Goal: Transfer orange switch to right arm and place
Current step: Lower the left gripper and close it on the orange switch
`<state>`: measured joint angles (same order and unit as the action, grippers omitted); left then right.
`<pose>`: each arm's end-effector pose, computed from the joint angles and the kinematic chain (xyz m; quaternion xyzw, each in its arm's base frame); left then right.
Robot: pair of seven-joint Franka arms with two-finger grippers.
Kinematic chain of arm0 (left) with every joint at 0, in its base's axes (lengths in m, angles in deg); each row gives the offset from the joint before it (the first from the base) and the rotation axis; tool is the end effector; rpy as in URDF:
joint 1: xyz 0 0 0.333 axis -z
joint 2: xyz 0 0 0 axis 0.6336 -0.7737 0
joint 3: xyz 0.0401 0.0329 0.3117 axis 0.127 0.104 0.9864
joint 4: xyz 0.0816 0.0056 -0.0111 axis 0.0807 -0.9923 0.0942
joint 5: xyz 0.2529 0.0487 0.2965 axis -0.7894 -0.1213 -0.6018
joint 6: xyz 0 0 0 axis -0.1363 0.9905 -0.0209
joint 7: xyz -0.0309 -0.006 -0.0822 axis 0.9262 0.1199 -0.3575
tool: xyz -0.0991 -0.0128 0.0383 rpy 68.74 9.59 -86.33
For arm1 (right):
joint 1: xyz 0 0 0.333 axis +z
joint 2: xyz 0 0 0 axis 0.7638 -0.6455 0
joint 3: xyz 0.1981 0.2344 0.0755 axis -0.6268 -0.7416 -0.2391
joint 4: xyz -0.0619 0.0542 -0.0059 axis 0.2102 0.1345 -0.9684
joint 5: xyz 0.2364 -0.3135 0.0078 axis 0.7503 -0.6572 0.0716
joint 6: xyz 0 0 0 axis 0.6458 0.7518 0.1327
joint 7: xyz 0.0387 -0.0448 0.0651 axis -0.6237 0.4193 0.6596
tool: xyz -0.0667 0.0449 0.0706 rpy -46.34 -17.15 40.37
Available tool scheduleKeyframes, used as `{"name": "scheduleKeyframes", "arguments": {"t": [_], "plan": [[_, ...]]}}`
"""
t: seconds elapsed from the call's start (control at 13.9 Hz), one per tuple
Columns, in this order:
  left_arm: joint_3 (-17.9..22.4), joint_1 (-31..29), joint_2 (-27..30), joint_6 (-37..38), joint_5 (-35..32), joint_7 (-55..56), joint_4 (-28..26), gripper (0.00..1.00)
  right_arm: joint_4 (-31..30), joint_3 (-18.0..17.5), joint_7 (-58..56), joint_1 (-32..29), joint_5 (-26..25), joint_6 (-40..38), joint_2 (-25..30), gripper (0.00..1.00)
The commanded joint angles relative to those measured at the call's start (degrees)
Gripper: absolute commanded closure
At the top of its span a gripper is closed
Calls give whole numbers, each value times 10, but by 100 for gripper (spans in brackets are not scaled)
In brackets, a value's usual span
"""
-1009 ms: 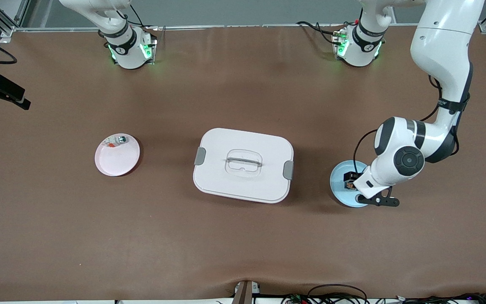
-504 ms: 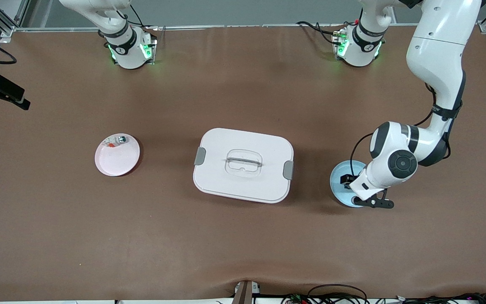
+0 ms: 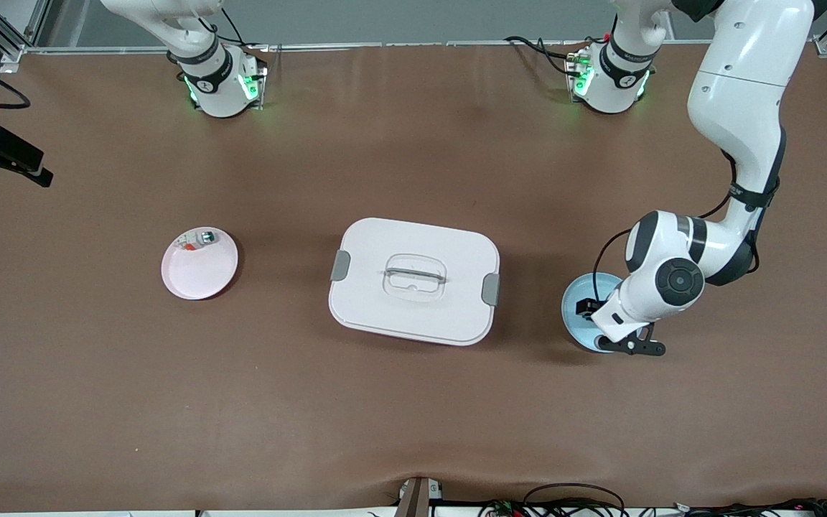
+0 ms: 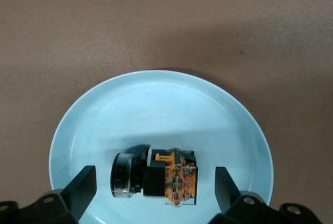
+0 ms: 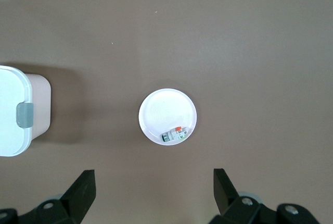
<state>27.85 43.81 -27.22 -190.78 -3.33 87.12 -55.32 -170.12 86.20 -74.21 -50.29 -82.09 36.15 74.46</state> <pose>0.6457 -0.1241 0.2020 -0.9970 0.0680 0.0297 0.0211 0.5487 -0.0052 0.6760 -0.9994 0.0309 -0.0014 0.0146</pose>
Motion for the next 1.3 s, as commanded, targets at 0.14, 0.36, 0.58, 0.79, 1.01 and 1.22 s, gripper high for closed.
{"name": "scheduleKeyframes", "arguments": {"t": [0.14, 0.36, 0.58, 0.79, 1.01, 1.22], "plan": [[-2, 0, -15, -37, -11, 2, -3, 0, -2, -2, 2, 1, -6, -1, 8, 0], [-1, -1, -14, -43, -11, -1, -16, 0, -2, -2, 2, 1, -7, -4, 8, 0], [-1, -3, -13, -44, -11, -2, -24, 0, -2, -2, 2, 1, -7, -4, 7, 0], [-2, -4, -13, -46, -25, -1, -28, 0, -2, -2, 2, 1, -7, -4, 8, 0], [-2, -4, -11, -47, -27, 5, -28, 0, -2, -2, 2, 1, -7, -5, 8, 0], [-2, -3, -9, -47, -27, 6, -28, 12, -2, -2, 2, 1, -7, -6, 7, 0]]}}
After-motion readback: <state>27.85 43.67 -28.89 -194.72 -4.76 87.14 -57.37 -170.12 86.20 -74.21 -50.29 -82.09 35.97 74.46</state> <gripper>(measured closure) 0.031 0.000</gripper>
